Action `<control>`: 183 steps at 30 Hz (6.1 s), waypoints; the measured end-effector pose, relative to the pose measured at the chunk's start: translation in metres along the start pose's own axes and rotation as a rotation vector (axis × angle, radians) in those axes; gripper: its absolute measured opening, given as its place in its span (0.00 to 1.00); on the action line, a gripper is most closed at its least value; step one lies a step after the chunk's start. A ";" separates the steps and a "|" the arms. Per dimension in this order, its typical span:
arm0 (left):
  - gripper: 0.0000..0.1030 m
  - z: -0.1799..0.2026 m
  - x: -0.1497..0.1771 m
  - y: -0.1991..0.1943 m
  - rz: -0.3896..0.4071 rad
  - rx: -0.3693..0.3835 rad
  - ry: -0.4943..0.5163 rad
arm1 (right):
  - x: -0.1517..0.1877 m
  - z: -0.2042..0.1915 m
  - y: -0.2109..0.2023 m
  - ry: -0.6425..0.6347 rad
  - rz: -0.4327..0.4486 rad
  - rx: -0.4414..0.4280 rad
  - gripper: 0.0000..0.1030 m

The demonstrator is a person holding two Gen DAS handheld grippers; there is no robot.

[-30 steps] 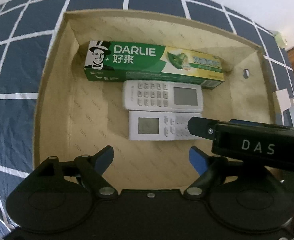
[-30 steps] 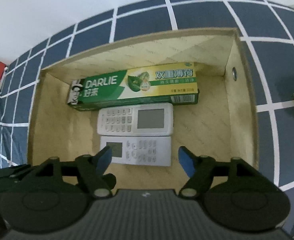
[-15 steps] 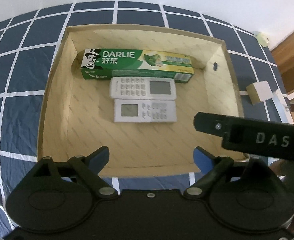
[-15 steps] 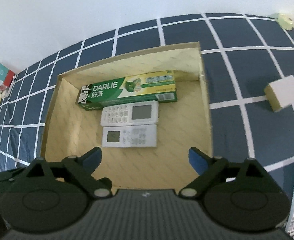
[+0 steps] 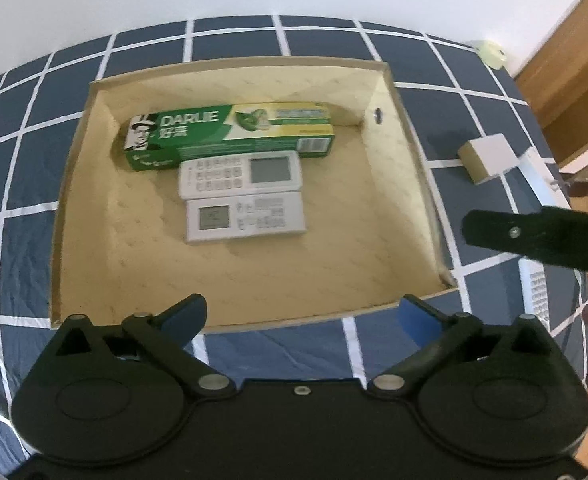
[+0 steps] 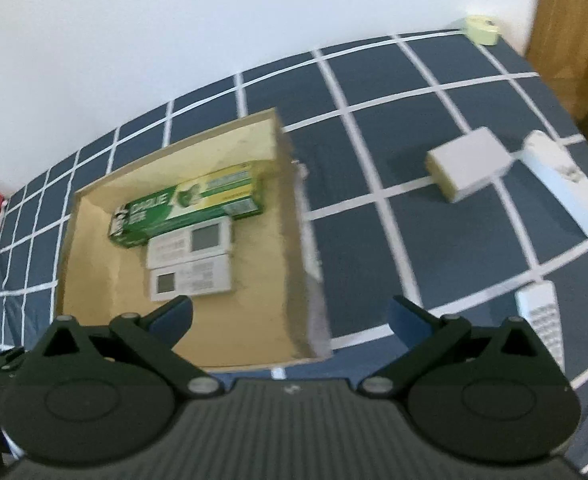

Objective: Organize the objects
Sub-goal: 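Move the left tool toward the white power strip on the bed, then close the left gripper on the white power strip and lift it, then carry the power strip with the left gripper over the cardboard box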

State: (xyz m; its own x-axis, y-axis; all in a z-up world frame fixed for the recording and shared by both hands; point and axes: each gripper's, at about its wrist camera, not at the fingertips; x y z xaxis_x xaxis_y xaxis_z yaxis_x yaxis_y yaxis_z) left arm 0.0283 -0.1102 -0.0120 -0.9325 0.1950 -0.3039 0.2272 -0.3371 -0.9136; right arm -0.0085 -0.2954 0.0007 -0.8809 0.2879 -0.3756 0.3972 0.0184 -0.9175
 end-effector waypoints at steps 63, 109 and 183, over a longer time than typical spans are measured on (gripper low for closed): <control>1.00 0.343 -0.157 0.266 -0.337 0.156 0.849 | -0.096 0.348 0.096 0.828 -0.098 0.329 1.00; 0.96 0.356 -0.171 0.318 -0.385 0.262 0.711 | -0.113 0.363 0.150 0.665 -0.132 0.258 0.84; 0.79 -0.004 -0.065 -0.009 0.016 -0.005 0.055 | -0.046 -0.047 0.021 -0.076 -0.034 -0.102 0.84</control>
State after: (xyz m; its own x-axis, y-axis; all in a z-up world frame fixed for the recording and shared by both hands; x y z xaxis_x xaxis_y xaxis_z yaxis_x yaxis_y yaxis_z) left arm 0.0877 -0.1160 0.0151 -0.9118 0.2402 -0.3331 0.2437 -0.3364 -0.9096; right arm 0.0525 -0.2633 0.0045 -0.9097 0.2119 -0.3571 0.3878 0.1256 -0.9132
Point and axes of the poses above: each gripper's, at about its wrist camera, not at the fingertips, and y roughly the way its jaws point, z to its right, x to its underside, and after that the axes turned 9 degrees about x, right-handed
